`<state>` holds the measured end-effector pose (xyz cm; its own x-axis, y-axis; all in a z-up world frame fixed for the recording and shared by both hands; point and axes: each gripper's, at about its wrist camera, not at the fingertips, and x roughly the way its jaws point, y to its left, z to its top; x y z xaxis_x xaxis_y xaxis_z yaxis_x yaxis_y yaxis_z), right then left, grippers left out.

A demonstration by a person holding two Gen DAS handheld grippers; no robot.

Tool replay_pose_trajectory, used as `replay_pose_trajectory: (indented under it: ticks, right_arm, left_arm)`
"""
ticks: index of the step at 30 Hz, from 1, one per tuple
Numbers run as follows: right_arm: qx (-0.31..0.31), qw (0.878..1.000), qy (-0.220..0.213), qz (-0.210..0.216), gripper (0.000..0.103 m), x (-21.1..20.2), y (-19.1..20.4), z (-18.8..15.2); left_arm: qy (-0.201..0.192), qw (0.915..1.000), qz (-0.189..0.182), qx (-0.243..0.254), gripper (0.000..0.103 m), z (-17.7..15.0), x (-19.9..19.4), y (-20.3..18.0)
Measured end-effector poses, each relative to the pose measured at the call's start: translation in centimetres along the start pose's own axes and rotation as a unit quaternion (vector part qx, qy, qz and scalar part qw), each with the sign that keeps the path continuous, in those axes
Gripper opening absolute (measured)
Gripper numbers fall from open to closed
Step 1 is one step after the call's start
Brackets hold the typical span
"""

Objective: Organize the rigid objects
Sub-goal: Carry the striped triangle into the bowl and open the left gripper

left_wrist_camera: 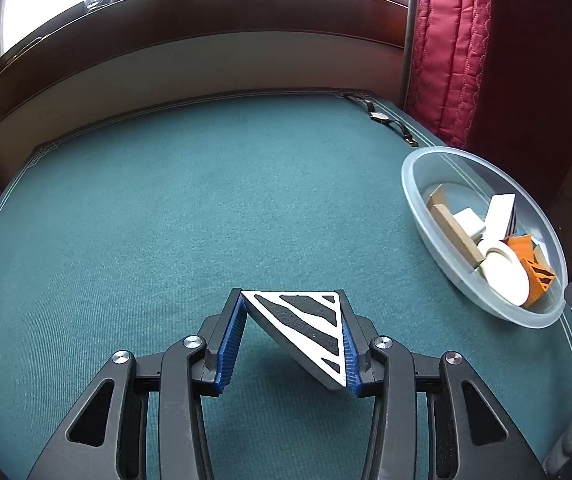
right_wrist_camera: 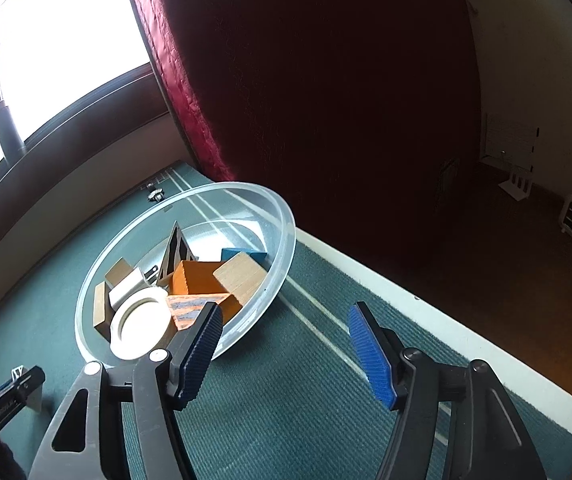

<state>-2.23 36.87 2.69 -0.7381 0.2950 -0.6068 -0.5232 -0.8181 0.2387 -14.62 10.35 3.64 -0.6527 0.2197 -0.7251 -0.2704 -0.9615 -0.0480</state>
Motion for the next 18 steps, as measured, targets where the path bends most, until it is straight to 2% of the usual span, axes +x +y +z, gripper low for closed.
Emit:
replay_pose_trajectory:
  ticks: [8, 18]
  right_arm:
    - [0.013, 1.0, -0.013, 0.007, 0.07, -0.5, -0.6, 0.2]
    - [0.034, 0.999, -0.034, 0.015, 0.076, -1.2, -1.4, 0.5]
  left_arm:
    - [-0.015, 0.9992, -0.022, 0.031, 0.044, 2.1, -1.0, -4.4]
    - [-0.02, 0.9975, -0.032, 0.06, 0.044, 4.2, -0.3, -9.0]
